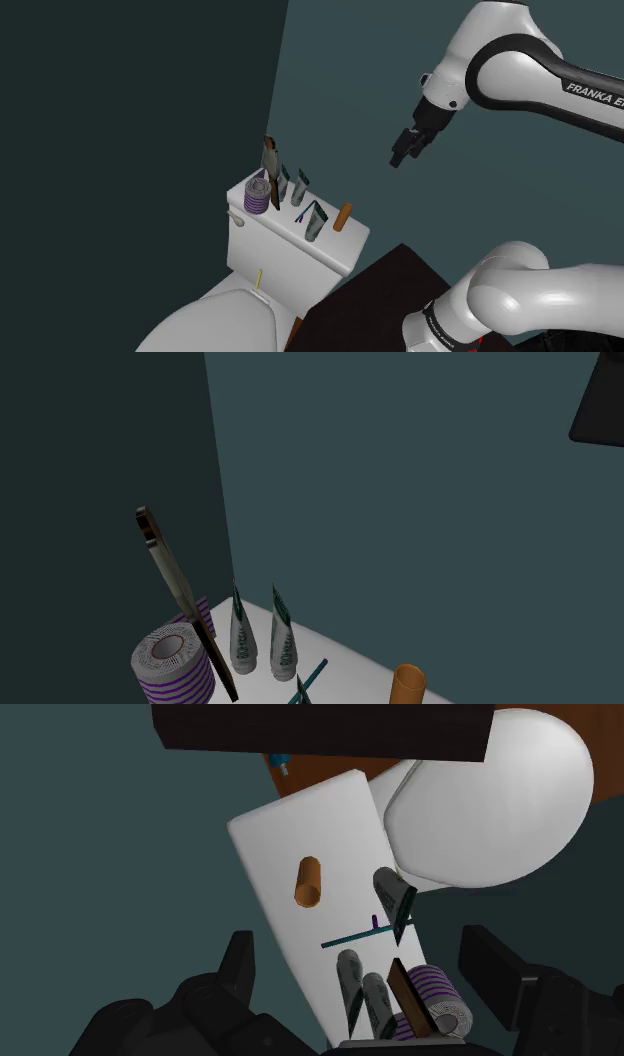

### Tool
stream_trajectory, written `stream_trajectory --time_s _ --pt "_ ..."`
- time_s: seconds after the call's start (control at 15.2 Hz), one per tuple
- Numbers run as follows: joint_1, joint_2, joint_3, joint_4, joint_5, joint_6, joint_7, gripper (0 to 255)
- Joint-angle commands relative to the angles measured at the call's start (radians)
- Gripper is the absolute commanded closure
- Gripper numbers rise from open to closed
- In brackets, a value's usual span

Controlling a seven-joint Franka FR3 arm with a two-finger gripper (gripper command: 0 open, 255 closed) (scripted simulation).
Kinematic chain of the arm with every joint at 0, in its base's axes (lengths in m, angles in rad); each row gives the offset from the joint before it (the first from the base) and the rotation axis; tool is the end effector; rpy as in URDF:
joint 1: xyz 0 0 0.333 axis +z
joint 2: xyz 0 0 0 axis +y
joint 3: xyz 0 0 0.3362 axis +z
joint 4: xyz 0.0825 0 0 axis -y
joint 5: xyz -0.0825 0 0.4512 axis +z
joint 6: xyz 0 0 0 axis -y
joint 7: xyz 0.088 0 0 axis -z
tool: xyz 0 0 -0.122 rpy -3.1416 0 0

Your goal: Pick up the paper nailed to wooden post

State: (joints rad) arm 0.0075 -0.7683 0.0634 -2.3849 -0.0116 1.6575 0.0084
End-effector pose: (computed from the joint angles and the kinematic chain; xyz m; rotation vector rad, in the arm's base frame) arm 0.3723 0.0292 0.5750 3.0857 0.0716 0.0642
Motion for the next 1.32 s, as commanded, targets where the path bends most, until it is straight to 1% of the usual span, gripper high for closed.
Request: stream_trajectory --time_s 0.0,0.33,0.66,0.92,1.25 --pt "0.0 0.0 0.0 0.0 0.0 0.0 0.0 0" --pt "0.001 0.174 0.077 0.081 0.004 0.1 0.09 0" --pt "-0.007 0.36 0.149 0.196 -0.022 0.173 0.186 0" --pt "-0.014 0.515 0.202 0.312 -0.067 0.207 0.268 0" --pt "-0.007 0.72 0.253 0.491 -0.153 0.215 0.375 0"
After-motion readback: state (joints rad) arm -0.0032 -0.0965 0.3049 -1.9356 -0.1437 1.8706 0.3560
